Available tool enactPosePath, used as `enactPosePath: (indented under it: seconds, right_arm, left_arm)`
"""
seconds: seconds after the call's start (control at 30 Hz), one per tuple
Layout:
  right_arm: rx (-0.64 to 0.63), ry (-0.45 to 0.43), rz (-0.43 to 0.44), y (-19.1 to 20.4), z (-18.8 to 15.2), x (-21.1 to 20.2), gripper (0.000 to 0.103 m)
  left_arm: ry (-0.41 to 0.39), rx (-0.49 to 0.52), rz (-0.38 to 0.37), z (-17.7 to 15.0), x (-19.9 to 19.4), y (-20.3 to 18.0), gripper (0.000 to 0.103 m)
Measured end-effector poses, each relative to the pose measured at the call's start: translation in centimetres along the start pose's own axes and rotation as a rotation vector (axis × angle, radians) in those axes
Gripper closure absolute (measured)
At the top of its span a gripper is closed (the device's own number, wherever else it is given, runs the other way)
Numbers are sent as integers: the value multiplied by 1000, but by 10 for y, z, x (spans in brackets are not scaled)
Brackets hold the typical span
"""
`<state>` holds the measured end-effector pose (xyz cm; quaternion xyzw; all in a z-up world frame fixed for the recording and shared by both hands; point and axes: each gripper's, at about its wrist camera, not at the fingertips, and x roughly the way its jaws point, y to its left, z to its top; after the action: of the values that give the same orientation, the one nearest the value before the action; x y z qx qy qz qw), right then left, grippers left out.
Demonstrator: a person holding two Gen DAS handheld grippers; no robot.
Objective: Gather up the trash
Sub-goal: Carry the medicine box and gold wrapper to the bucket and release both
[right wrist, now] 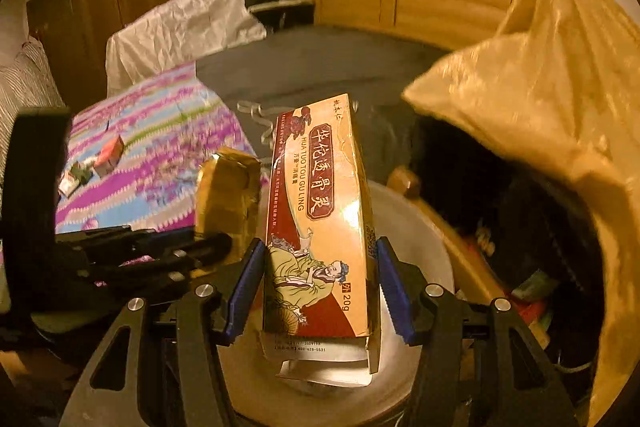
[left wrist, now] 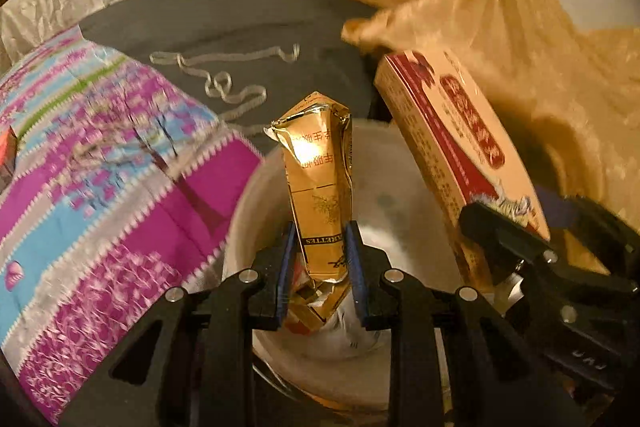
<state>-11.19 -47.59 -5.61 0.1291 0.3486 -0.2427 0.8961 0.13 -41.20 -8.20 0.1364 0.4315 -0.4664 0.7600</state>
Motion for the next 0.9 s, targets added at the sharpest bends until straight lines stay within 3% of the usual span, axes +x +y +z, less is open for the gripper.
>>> enactPosePath:
  seconds: [0.2,0.33,0.4,0.43,0.47,0.6,0.67,0.8,0.9]
  right_arm:
    - [-24,49,15,4,-7,24,45]
    - [-36,74,21,9,-7,28,38]
    - [-25,51,16,9,1,24,29]
    - [-20,42,14,8,2,20,29]
    - [-7,20,13,5,3,13,29]
    - [5,-91,23,11,9,-27,27]
    - [-1,-168,43,24,15,-48,21]
    - [-47,-304,157,81,35,-75,18]
    - [-116,-309,278,145,53,-63,18]
  left_arm:
    - [76,-4,27,-15,21,7,78]
    - [86,10,18,-14,19,6,67]
    - [66,11,19,-11,10,7,54]
    - [50,0,14,-8,1,9,42]
    - [23,-3,16,-5,-9,13,39]
    - [-63,-8,21,5,-55,32,38]
    - [-103,-6,21,7,-77,42,34]
    - [-197,14,44,6,-134,76,30]
    - [-247,-11,70,3,-169,114,30]
